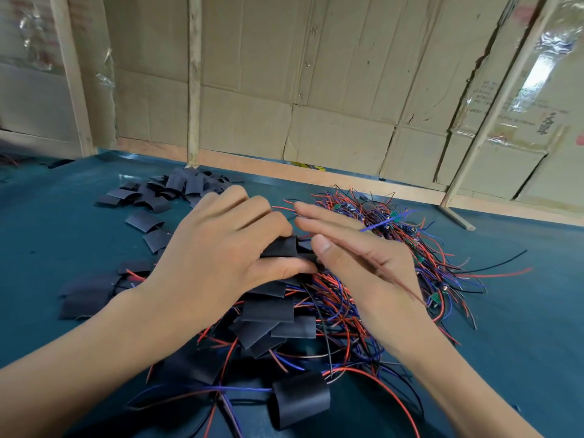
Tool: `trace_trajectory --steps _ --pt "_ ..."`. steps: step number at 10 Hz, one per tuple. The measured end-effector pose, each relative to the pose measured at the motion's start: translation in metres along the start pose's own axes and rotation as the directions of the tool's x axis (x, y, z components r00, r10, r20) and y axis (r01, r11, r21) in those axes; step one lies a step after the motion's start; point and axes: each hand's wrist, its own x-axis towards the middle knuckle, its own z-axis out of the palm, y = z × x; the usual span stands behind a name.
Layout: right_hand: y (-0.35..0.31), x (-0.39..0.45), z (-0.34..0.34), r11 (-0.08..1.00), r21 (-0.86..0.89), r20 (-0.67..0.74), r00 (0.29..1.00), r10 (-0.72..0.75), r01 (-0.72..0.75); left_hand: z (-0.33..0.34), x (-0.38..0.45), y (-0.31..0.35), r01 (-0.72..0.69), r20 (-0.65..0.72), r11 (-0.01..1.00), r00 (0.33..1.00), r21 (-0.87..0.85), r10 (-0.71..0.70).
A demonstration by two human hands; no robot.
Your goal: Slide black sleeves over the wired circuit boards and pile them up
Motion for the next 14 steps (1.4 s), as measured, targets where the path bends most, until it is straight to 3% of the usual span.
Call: trace_trajectory --steps 1,2,3,4,5,6,7,8,9,10,11,12,13,14 --pt "0.004 0.003 0.000 0.993 -0.085 0.039 0.996 -0.076 0.079 0.000 0.002 0.001 -0.047 0.014 0.999 0.999 -0.022 0.047" --pt "0.008 0.007 -0.033 0.991 0.132 -0.138 0.990 0.009 0.010 0.000 0.005 0.001 0.036 0.147 0.999 0.989 -0.019 -0.033" --pt "0.028 0.008 -0.075 0.993 0.114 -0.494 0.864 0.093 -0.041 -0.004 0.006 -0.001 0.075 0.322 0.995 0.942 0.067 -0.093" --pt "0.061 -0.011 -0.107 0.834 -0.348 -0.747 0.664 0.030 -0.429 -0.004 0.006 -0.006 0.078 0.294 0.993 0.950 0.088 -0.101" --pt "0.091 -0.021 -0.126 0.658 -0.455 -0.734 0.671 0.105 -0.600 -0.006 0.014 -0.032 0.199 0.160 0.977 0.965 0.074 -0.209" --pt "0.110 -0.023 -0.126 0.447 -0.592 -0.576 0.740 0.347 -0.670 -0.001 0.010 -0.098 0.424 0.067 0.885 0.894 0.190 -0.443" --pt "0.116 -0.025 -0.116 0.233 -0.693 -0.540 0.706 0.458 -0.682 0.011 -0.024 -0.166 0.660 0.151 0.701 0.690 0.271 -0.708" --pt "0.113 -0.024 -0.115 0.264 -0.643 -0.584 0.683 0.438 -0.719 0.031 -0.060 -0.194 0.592 0.303 0.684 0.619 0.427 -0.724" --pt "0.109 -0.025 -0.118 0.310 -0.591 -0.558 0.655 0.509 -0.745 0.041 -0.062 -0.197 0.602 0.311 0.700 0.630 0.383 -0.712" --pt "0.102 -0.027 -0.126 0.398 -0.501 -0.492 0.632 0.599 -0.768 0.038 -0.050 -0.177 0.549 0.304 0.742 0.683 0.385 -0.664" --pt "0.098 -0.025 -0.126 0.331 -0.577 -0.463 0.634 0.619 -0.746 0.036 -0.047 -0.168 0.559 0.237 0.749 0.722 0.355 -0.650" --pt "0.095 -0.019 -0.115 0.288 -0.604 -0.529 0.644 0.553 -0.743 0.032 -0.044 -0.164 0.565 0.193 0.794 0.773 0.226 -0.605" --pt "0.093 -0.016 -0.108 0.481 -0.484 -0.598 0.678 0.427 -0.731 0.025 -0.037 -0.154 0.568 0.037 0.823 0.822 0.016 -0.568" --pt "0.086 -0.014 -0.102 0.725 -0.311 -0.689 0.671 0.273 -0.614 0.016 -0.023 -0.135 0.480 -0.084 0.866 0.866 -0.140 -0.493"
